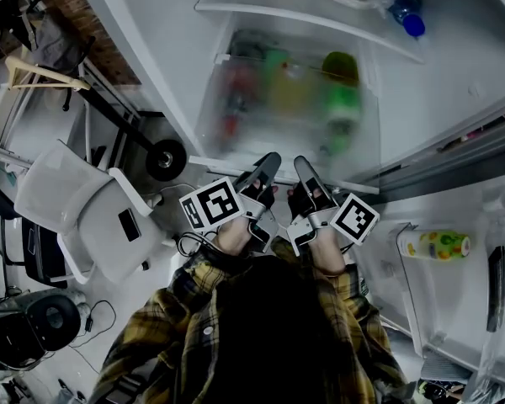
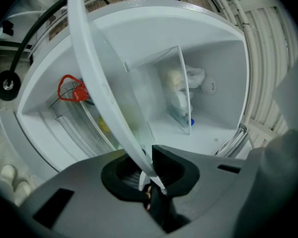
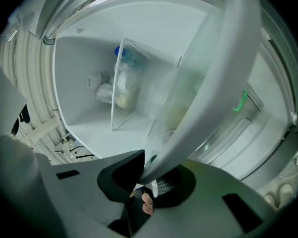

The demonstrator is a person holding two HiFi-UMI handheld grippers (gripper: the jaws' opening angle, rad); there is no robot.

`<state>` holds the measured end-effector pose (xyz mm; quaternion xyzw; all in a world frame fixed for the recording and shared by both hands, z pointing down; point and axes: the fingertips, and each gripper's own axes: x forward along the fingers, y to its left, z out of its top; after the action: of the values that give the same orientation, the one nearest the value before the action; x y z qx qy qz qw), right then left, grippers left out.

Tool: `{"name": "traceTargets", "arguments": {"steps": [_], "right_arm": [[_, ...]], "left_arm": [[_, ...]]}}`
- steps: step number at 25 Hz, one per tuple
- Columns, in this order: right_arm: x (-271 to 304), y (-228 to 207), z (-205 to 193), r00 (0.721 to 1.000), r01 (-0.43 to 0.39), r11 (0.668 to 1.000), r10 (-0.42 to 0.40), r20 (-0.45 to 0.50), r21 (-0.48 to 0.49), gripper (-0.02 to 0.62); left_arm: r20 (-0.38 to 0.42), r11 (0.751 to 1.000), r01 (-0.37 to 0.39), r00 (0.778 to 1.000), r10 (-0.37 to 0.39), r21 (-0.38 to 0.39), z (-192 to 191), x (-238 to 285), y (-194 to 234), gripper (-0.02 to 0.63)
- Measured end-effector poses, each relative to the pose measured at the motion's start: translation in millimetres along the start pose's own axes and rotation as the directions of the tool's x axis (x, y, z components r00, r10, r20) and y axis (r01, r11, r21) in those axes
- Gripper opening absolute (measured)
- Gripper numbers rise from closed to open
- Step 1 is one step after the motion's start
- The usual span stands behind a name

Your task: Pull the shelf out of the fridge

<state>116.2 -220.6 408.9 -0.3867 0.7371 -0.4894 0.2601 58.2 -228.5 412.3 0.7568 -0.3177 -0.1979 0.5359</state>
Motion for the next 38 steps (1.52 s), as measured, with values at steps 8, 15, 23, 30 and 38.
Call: {"name": "traceTargets", "arguments": {"steps": [8, 15, 23, 30, 38], "right_arm": [[-1.2, -0.4, -0.6, 1.000, 0.005, 1.000, -0.005, 0.004, 0.002, 0.055], [-1.5, 0.2, -0.6, 1.000, 0.002, 1.000, -0.002, 0.004, -0.004, 0.055], [-1.7, -0.1, -1.2, 1.000, 0.009, 1.000, -0.009, 0.003, -0.005, 0.057], [-1.6, -0.1, -1.5, 1.000, 0.013, 1.000, -0.013, -0.001, -0.012, 0.057], [-1.4, -0.2, -1.4, 1.000, 0.013, 1.000, -0.013, -0.002, -0.005, 0.058]], "left_arm": [[-0.001, 1.000, -0.002, 1.000, 0.002, 0.001, -0.8, -0.6, -0.2, 0.048], [0.002, 1.000, -0.002, 1.000, 0.002, 0.000, -1.3, -0.8, -0.1, 0.048], [0.004, 1.000, -0.002, 1.000, 0.002, -0.006, -1.3, -1.3, 0.1, 0.048], [0.009, 1.000, 0.001, 1.000, -0.001, -0.009, -1.0, -1.7, 0.2, 0.048], [0.010, 1.000, -0.002, 1.000, 0.002, -0.007, -0.9, -1.7, 0.0, 0.048]]}}
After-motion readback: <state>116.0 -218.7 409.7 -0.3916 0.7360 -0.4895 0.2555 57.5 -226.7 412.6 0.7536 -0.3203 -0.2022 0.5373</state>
